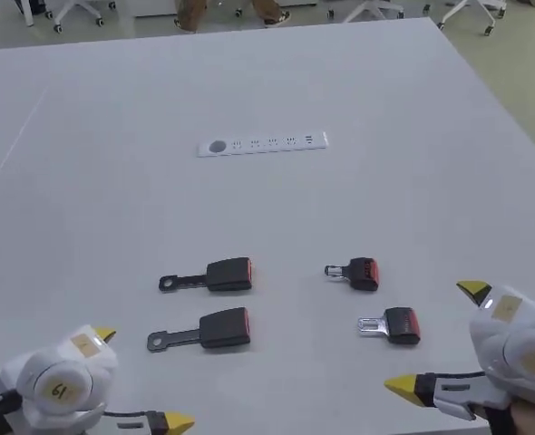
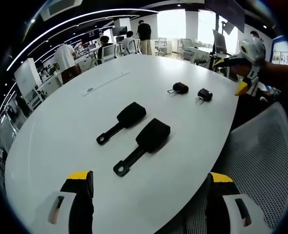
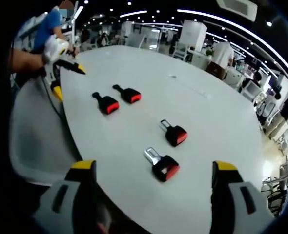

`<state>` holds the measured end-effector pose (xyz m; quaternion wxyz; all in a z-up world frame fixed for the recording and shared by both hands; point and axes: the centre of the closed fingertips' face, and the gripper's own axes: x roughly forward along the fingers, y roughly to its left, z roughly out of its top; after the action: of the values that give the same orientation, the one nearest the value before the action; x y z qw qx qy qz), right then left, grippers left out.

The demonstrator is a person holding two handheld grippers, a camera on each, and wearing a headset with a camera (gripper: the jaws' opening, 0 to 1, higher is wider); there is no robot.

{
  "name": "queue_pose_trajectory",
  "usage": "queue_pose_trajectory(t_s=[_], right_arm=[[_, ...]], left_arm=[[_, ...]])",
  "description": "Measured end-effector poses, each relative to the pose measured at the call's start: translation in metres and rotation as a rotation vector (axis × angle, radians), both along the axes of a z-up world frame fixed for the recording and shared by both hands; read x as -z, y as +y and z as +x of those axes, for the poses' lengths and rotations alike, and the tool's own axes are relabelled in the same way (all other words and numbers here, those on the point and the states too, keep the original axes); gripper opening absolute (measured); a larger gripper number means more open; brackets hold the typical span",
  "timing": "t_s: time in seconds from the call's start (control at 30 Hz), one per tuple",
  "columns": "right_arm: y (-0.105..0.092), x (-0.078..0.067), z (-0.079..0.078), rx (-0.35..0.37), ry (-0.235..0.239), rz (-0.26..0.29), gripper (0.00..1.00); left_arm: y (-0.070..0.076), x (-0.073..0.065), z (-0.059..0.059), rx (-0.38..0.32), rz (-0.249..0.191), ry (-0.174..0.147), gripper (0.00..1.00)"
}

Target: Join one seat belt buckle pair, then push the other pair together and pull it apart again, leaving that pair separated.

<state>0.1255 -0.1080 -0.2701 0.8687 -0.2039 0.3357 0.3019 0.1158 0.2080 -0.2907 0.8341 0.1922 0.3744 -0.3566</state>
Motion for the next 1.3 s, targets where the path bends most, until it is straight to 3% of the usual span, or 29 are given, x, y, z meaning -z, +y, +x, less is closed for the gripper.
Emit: queue_pose_trajectory(t_s=[0.6, 0.83, 1.3], right_arm=[[0.0033, 0.0050, -0.0016, -0.045, 0.014, -0.040, 0.95], [0.0055, -0.0008, 0.0018, -0.041, 0.006, -0.008, 0.90], [0.0065, 0.0050, 0.0030, -0.062, 0.002, -0.044, 0.94]], left_arm=[[0.0027, 0.0052, 0.0029, -0.013, -0.006, -0.011, 0.98], [0.0026, 0.0067, 0.0036, -0.003, 0.010, -0.018, 0.99], [-0.0009, 0.0072, 0.0063, 0.041, 0.028, -0.033, 0.98]])
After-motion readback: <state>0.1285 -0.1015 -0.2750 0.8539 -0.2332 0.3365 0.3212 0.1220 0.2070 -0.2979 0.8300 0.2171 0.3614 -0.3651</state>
